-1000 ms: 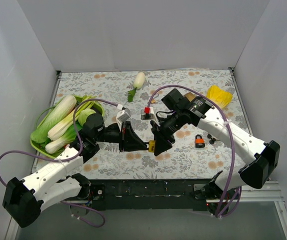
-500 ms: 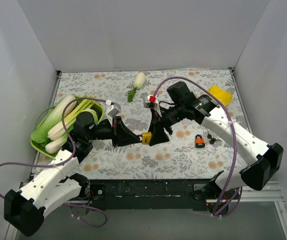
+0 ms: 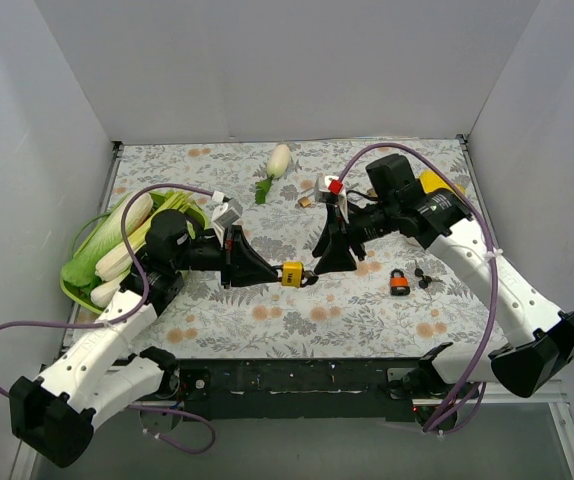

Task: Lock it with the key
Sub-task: Place the key at the center of the board, then adjust the lock.

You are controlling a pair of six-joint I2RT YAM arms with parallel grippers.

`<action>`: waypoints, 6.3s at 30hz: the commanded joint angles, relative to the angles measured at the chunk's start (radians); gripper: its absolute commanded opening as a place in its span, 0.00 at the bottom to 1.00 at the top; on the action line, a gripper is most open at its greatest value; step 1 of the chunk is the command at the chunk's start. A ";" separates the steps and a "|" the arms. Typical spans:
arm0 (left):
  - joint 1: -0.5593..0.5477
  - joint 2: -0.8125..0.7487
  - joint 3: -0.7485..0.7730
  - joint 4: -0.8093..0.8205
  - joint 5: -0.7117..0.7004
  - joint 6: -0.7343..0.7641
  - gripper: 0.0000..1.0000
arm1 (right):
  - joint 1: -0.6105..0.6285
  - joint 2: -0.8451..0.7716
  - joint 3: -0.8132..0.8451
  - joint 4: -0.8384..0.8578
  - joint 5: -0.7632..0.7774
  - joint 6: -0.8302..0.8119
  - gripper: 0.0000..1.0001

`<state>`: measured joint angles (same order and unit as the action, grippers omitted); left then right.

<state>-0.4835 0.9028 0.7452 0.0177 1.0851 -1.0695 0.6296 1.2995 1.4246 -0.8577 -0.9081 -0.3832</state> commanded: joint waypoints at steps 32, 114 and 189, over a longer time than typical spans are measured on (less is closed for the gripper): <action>0.006 0.018 0.066 -0.009 -0.056 0.059 0.00 | 0.042 0.069 -0.019 -0.053 -0.063 -0.057 0.20; 0.068 0.097 0.082 -0.179 0.005 0.103 0.00 | -0.407 0.078 -0.599 0.473 0.358 0.403 0.56; -0.081 0.225 0.227 -0.271 0.492 0.224 0.00 | 0.458 -0.471 -0.452 0.436 0.310 -0.556 0.63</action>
<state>-0.5552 1.1378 0.9310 -0.2623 1.4593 -0.8593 1.0725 0.8326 0.9821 -0.4717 -0.6041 -0.9257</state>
